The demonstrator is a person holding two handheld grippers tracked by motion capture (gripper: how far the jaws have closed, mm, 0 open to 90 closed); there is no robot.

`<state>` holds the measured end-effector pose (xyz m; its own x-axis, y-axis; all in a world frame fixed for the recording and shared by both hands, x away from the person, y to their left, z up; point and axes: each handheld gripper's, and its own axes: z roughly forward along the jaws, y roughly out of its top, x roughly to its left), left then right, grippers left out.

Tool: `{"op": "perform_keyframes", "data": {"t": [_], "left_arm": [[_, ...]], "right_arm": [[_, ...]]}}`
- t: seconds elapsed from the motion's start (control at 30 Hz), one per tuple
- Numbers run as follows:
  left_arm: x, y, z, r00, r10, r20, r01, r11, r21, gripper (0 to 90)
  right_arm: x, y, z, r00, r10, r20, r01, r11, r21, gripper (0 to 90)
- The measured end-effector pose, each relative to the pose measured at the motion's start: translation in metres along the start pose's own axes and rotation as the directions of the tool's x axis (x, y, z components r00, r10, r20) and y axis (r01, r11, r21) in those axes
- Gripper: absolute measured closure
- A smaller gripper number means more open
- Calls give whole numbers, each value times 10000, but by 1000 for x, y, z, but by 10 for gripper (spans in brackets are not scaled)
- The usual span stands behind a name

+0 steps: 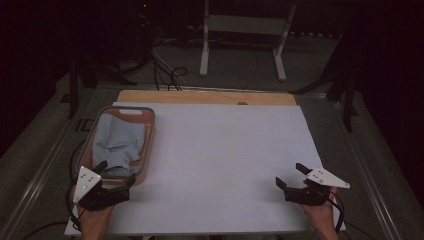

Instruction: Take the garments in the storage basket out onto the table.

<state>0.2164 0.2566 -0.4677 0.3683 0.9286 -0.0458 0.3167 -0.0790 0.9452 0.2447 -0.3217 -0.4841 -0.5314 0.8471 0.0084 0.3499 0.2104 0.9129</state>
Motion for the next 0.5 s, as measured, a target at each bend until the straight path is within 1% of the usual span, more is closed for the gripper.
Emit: {"op": "perform_keyframes", "data": {"t": [0.07, 0.2, 0.33, 0.37, 0.5], "left_arm": [[-1, 0, 1, 10000, -3, -23, 3, 9998, 185, 3], [-2, 4, 1, 10000, 84, -23, -83, 9995, 291, 3], [-1, 11, 0, 10000, 21, 10, -21, 9998, 172, 3], [-1, 13, 0, 10000, -15, 28, 14, 9999, 141, 3], [3, 21, -1, 10000, -18, 86, 17, 9999, 156, 3]], "right_arm": [[1, 0, 0, 10000, 6, -59, -6, 10000, -5, 74], [2, 0, 0, 10000, -37, -78, 37, 10000, -25, 74], [4, 1, -1, 9999, -2, -150, 0, 9999, -101, 74], [4, 1, -1, 9999, 0, -103, -1, 9999, -100, 74], [4, 0, -2, 9996, 27, -266, -30, 9999, -98, 74]]}}
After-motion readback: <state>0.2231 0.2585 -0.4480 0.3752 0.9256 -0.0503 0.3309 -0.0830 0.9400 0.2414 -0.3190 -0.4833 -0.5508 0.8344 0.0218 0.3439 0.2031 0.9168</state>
